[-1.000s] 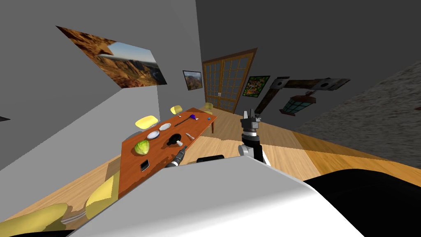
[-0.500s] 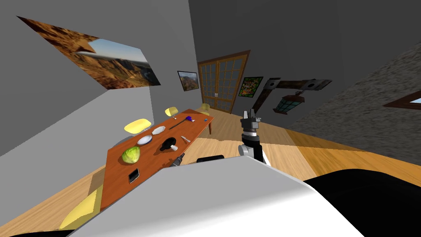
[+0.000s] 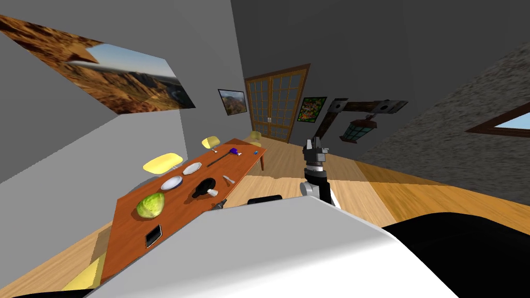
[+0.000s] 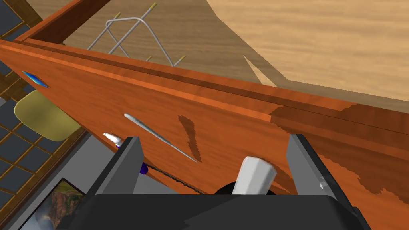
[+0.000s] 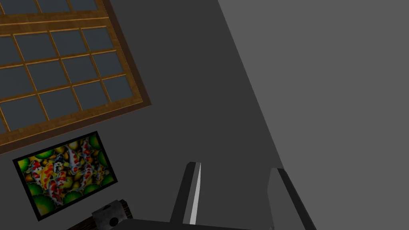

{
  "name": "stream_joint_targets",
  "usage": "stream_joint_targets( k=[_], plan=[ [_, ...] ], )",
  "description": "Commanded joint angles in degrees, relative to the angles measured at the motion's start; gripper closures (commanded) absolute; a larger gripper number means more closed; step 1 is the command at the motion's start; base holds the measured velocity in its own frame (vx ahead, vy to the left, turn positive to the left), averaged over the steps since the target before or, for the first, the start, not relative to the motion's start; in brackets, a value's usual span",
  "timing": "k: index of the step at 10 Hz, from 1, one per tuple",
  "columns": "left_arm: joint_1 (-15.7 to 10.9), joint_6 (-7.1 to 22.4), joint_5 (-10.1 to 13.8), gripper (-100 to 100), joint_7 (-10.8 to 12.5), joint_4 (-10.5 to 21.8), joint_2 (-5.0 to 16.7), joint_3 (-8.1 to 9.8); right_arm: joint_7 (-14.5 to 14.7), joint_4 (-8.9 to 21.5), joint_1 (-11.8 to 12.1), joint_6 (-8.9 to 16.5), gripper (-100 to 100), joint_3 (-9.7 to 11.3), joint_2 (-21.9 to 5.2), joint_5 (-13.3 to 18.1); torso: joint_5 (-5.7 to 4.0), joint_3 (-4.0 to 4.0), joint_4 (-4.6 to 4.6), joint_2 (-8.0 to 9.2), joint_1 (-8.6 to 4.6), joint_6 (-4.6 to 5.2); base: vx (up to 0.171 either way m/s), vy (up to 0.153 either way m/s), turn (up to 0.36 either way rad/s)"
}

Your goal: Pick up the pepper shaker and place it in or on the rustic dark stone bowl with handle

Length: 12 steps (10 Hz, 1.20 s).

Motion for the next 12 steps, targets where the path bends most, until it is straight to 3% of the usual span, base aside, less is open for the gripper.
stream_joint_targets(
  k=[1, 2, 8, 12],
  plan=[
    [0.4, -0.2, 0.2, -100, -1.0, 2.8, 2.8, -0.33, 0.0, 0.0, 0.0, 0.0, 0, 0.0, 0.0, 0.0, 0.00, 0.00, 0.00, 0.00, 0.00, 0.00, 0.114, -0.078, -0.088],
    [0.4, -0.2, 0.2, -100, -1.0, 2.8, 2.8, -0.33, 0.0, 0.0, 0.0, 0.0, 0, 0.0, 0.0, 0.0, -0.02, -0.04, -0.02, -0.06, -0.03, 0.00, 0.083, -0.039, -0.030],
    [-0.1, 1.9, 1.2, -100, -3.6, 9.8, 12.4, -0.91, 0.0, 0.0, 0.0, 0.0, 0, 0.0, 0.0, 0.0, 0.00, -0.10, -0.04, -0.15, 0.02, 0.00, 0.117, -0.054, -0.070],
    [-0.4, 3.0, 1.5, -100, -4.6, 12.9, 16.6, -0.72, 0.0, 0.0, 0.0, 0.0, 0, 0.0, 0.0, 0.0, 0.03, -0.01, -0.01, 0.00, 0.22, -0.01, 0.099, -0.004, -0.046]
  ],
)
